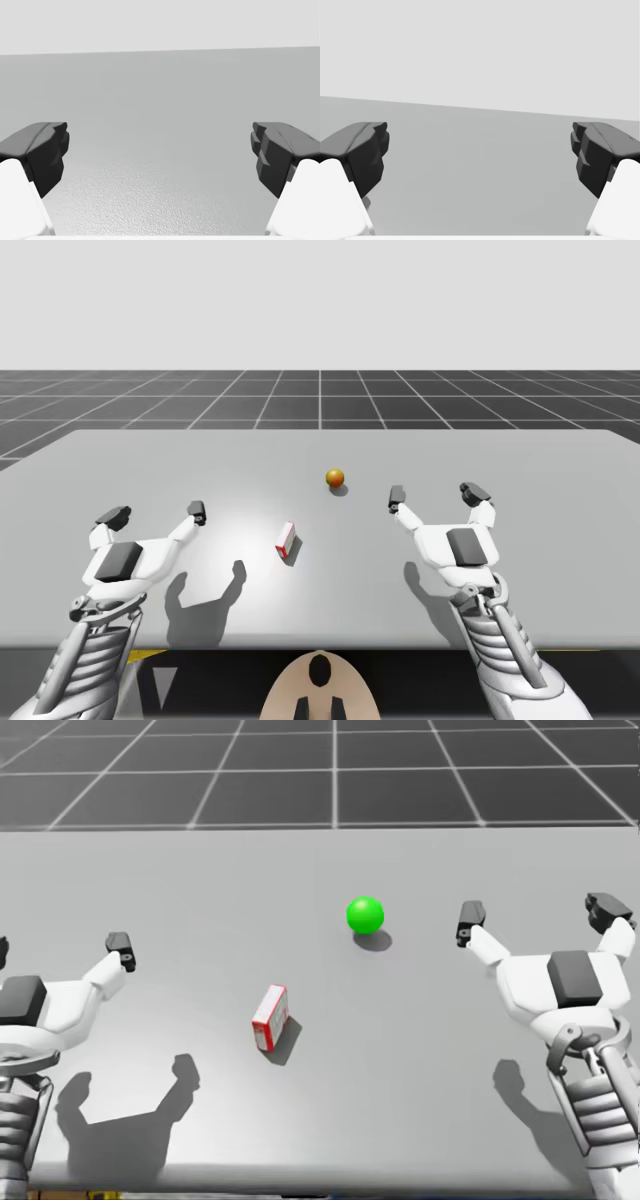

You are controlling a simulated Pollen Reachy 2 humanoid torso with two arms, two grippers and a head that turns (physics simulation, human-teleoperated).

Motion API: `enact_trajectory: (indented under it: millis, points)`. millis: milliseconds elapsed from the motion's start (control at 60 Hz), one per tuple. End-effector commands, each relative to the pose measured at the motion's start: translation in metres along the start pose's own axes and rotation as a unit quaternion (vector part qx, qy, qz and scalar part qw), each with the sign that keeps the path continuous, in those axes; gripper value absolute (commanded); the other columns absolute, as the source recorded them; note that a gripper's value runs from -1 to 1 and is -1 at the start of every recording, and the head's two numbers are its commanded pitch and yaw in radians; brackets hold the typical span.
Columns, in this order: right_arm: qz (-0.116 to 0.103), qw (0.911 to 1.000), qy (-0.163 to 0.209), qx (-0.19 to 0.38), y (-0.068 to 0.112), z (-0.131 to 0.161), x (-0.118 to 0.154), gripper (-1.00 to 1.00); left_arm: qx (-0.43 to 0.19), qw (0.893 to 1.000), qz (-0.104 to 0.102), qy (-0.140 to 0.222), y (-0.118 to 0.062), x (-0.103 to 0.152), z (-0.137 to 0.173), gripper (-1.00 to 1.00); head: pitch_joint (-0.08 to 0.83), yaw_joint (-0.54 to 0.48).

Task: Watch the red light. When it turns green, pick up the object.

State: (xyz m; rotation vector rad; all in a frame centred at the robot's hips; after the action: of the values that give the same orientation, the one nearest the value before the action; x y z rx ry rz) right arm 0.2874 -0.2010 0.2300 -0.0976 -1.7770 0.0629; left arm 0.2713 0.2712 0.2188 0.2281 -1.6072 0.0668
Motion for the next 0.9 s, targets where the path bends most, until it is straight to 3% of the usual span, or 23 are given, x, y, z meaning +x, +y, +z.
enact_trajectory:
  millis: [17,283,583,617,667,900]
  points:
    - [-0.012,0.9999,0.003,0.002,0.006,0.002,-0.001,-1.0,0.0,1.0,0.003,0.001,-0.003,-0.001,0.0,-1.0,0.62,0.08]
    - [-0.013,0.9999,0.006,0.005,0.007,0.002,-0.002,-1.0,-0.013,1.0,0.005,0.0,-0.004,-0.002,0.0,-1.0,0.669,0.15]
    - [-0.013,0.9998,0.012,0.005,0.009,0.002,-0.004,-1.0,-0.106,0.994,0.022,0.026,-0.016,0.011,0.014,-1.0,0.665,0.15]
    - [-0.013,0.9998,0.013,0.005,0.009,0.002,-0.005,-1.0,-0.115,0.991,0.052,0.035,-0.021,0.012,0.022,-1.0,0.664,0.15]
    - [-0.013,0.9998,0.014,0.007,0.01,0.002,-0.005,-1.0,-0.156,0.986,0.028,0.04,-0.024,0.015,0.028,-1.0,0.664,0.15]
    - [-0.011,0.9998,0.012,0.008,0.01,0.001,-0.006,-1.0,-0.317,0.942,0.049,0.095,-0.041,-0.002,0.046,-1.0,0.657,0.15]
